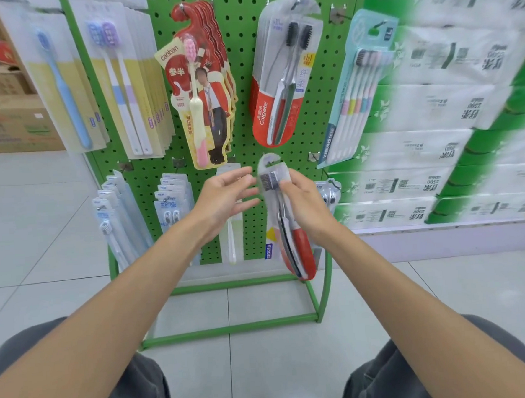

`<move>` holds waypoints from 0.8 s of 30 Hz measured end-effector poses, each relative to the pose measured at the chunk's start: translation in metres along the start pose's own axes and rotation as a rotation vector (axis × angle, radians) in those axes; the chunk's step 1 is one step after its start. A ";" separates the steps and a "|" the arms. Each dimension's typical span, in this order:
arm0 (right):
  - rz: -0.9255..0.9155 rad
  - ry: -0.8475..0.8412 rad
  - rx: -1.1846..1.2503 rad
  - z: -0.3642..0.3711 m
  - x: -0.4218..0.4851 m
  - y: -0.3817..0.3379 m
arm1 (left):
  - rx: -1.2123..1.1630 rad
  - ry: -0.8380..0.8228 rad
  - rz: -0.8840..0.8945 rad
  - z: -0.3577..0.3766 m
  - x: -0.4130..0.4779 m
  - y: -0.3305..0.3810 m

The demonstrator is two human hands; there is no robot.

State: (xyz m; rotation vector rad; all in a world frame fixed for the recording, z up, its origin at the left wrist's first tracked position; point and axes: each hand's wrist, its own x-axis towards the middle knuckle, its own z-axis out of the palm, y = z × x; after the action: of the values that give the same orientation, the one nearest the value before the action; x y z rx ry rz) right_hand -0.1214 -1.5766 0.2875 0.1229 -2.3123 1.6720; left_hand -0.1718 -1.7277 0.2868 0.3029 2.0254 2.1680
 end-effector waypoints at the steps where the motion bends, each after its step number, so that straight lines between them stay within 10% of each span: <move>1: -0.013 0.043 0.040 -0.003 0.000 -0.004 | 0.066 0.018 0.030 0.000 0.000 0.002; 9: -0.140 0.143 0.102 -0.018 0.009 -0.028 | 0.153 -0.037 0.119 0.004 -0.005 0.040; 19: -0.431 0.396 -0.245 -0.072 0.060 -0.130 | 0.490 0.183 0.413 0.000 0.001 0.152; 24: -0.384 0.264 -0.642 -0.103 0.112 -0.201 | 0.680 0.242 0.444 0.006 0.015 0.204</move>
State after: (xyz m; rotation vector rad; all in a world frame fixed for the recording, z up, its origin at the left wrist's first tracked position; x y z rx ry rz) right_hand -0.1631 -1.5342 0.5327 0.1807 -2.3095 0.6789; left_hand -0.1801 -1.7327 0.4914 0.6469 3.0437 1.6824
